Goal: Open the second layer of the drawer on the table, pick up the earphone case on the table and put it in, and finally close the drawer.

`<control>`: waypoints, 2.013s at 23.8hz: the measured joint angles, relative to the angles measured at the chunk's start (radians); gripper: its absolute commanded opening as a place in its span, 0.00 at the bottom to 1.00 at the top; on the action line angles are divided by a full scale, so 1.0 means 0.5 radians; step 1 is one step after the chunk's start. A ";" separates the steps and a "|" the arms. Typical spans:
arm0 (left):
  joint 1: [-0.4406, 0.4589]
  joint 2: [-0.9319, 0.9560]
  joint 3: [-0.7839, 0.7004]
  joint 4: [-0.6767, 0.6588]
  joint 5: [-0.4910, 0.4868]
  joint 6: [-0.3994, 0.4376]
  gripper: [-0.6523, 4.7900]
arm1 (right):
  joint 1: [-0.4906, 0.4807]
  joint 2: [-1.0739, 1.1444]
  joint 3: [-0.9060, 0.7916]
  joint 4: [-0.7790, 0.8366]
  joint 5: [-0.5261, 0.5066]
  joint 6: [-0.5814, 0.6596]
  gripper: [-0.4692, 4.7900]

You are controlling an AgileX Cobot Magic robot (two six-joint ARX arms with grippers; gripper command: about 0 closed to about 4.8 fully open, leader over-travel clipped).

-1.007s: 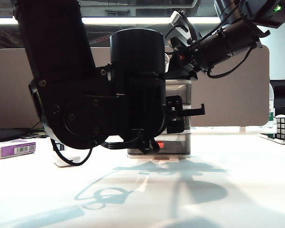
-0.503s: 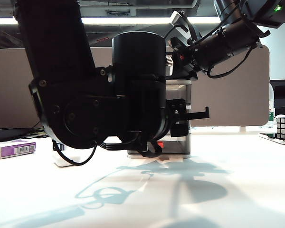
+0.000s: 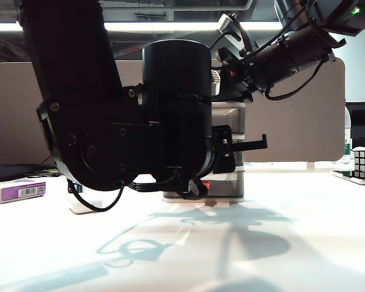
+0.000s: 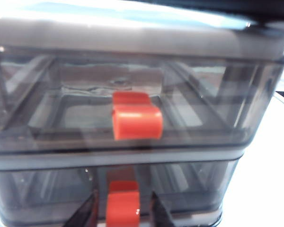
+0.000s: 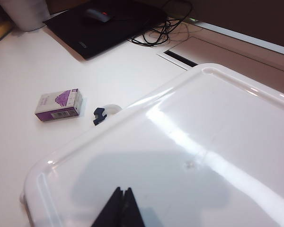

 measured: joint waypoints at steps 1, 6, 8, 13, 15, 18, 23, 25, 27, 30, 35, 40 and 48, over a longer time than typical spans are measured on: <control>0.000 0.000 0.000 0.007 0.000 0.000 0.37 | 0.000 0.000 0.000 0.000 0.000 0.000 0.08; 0.021 0.000 0.000 0.008 0.001 -0.040 0.33 | 0.000 0.000 0.000 0.000 0.000 0.000 0.08; 0.025 0.001 0.001 0.008 0.002 -0.054 0.33 | 0.000 0.000 0.000 0.000 0.000 0.000 0.08; 0.024 0.001 0.008 0.008 0.000 -0.076 0.30 | 0.000 0.000 0.000 0.000 -0.001 0.000 0.08; 0.024 0.001 0.008 0.008 0.000 -0.076 0.23 | 0.000 0.000 0.000 0.000 0.000 0.000 0.08; 0.024 0.001 0.008 0.009 0.001 -0.081 0.12 | 0.000 0.000 0.000 -0.001 0.000 0.000 0.08; 0.024 0.003 0.008 -0.005 0.001 -0.082 0.11 | 0.000 0.000 0.000 0.000 0.000 0.000 0.08; 0.024 0.003 0.008 -0.005 0.000 -0.082 0.11 | 0.000 0.005 0.000 0.005 -0.001 0.000 0.08; 0.024 0.003 0.008 -0.006 0.000 -0.082 0.11 | 0.000 0.032 0.014 0.039 -0.002 -0.001 0.08; 0.024 0.003 0.007 -0.008 -0.002 -0.082 0.11 | 0.000 0.070 0.024 0.101 -0.010 0.002 0.08; 0.018 0.003 0.008 -0.008 -0.006 -0.066 0.11 | 0.005 0.082 0.024 0.135 -0.018 0.002 0.08; -0.033 0.003 0.007 -0.008 -0.076 0.002 0.11 | 0.005 0.084 0.024 0.140 -0.018 0.017 0.08; -0.115 -0.025 -0.018 -0.002 -0.151 0.154 0.11 | 0.006 0.085 0.024 0.141 -0.019 0.027 0.08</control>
